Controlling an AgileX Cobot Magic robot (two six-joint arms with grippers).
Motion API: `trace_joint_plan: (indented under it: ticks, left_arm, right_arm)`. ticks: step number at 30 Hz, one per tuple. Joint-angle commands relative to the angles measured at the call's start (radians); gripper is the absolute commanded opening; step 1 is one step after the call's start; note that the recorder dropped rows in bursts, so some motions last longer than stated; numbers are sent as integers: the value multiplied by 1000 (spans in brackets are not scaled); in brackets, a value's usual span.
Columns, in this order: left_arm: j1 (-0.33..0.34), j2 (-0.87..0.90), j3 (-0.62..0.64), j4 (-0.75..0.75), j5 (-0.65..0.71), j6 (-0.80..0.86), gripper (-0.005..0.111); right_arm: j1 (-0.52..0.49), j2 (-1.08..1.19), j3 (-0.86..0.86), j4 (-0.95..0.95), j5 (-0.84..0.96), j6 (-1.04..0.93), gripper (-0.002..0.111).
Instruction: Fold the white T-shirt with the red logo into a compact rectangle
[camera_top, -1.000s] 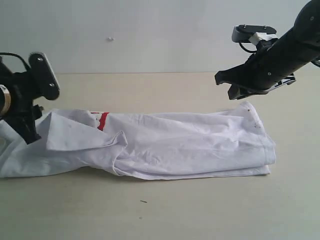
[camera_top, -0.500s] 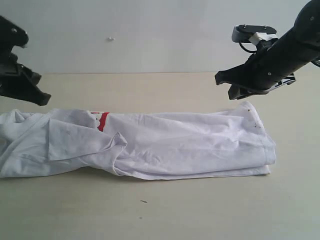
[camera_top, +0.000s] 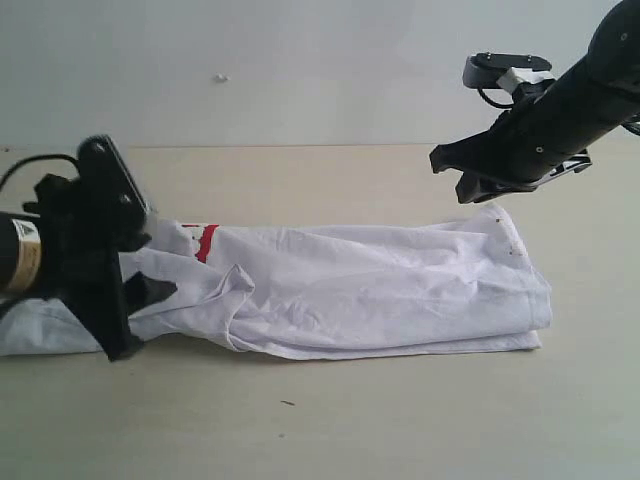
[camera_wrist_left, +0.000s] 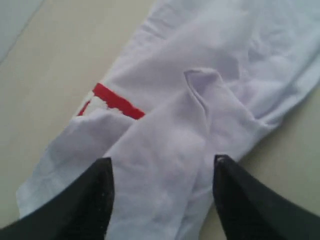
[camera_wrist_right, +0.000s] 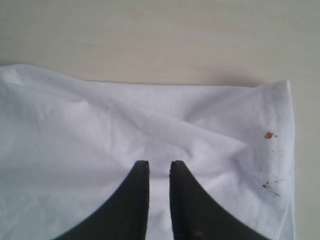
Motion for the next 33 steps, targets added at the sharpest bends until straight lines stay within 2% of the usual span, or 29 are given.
trace_joint_plan:
  ticks: [1, 5, 8, 13, 16, 26, 30, 32, 33]
  left_arm:
    - [-136, 51, 34, -6, 207, 91, 57]
    - [-160, 115, 34, -6, 252, 91, 65]
    - [-164, 143, 34, -6, 267, 112, 66]
    - [-164, 166, 34, -6, 479, 163, 66]
    - [-164, 166, 24, -6, 539, 163, 65]
    - [-162, 190, -17, -6, 562, 151, 64]
    - [-162, 195, -61, -6, 572, 36, 64]
    - [-175, 191, -78, -6, 490, -11, 64]
    - [-182, 191, -78, -6, 376, -11, 64]
  right_arm:
    - [1, -4, -6, -2, -9, -6, 17]
    - [1, -4, -6, -2, -7, -6, 17]
    - [1, -4, -6, -2, -7, -6, 17]
    - [1, -4, -6, 0, -12, -6, 17]
    - [1, -4, -6, 0, -12, -6, 17]
    - [1, -4, -6, 0, -12, -6, 17]
    - [1, -4, -6, 0, -5, -6, 17]
    - [1, -4, -6, 0, -5, -6, 17]
    - [1, -4, -6, 0, -13, -6, 17]
